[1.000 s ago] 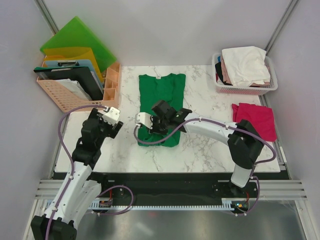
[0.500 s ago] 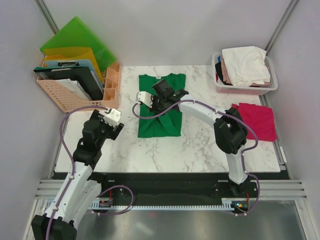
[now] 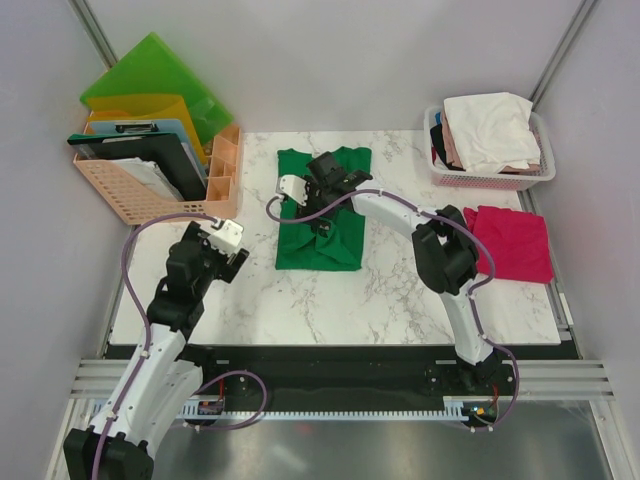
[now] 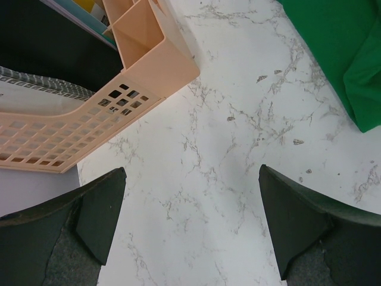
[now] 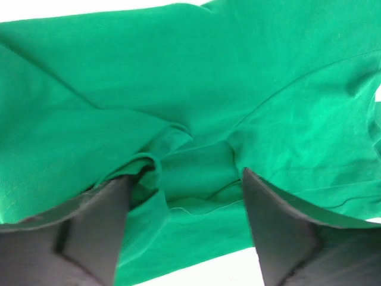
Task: Fold and stack the t-shirts
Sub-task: Fold the folded rectangular tshirt in 1/3 of the way
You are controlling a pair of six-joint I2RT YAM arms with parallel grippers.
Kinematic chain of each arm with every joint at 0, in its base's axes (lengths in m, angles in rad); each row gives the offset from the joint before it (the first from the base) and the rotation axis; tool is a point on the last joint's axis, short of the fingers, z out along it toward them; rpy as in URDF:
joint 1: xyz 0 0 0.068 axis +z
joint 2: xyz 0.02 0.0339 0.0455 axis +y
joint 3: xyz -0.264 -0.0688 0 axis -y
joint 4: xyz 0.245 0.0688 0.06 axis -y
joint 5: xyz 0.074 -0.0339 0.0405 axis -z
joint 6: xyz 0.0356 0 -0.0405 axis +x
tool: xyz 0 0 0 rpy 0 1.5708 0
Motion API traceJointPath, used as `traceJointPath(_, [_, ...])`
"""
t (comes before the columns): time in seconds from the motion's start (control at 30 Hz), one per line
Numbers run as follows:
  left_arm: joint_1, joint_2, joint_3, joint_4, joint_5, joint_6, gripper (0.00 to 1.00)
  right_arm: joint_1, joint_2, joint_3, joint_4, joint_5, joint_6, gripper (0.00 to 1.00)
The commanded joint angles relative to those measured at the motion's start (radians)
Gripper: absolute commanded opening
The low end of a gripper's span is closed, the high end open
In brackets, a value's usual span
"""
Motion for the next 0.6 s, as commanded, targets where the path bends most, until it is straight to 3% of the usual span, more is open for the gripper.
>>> traceJointPath(0.0, [0.004, -0.001, 0.003, 0.014, 0.023, -0.026, 1.00, -0.012, 0.002, -0.005, 0.059, 0.015, -0.001, 0.84])
traceJointPath(0.2, [0.004, 0.006, 0.003, 0.002, 0.052, -0.038, 1.00, -0.013, -0.087, -0.113, 0.185, 0.055, 0.041, 0.98])
traceJointPath(0.57, [0.004, 0.009, 0.009, -0.025, 0.065, -0.048, 1.00, -0.030, -0.322, -0.176, 0.286, 0.242, 0.134, 0.98])
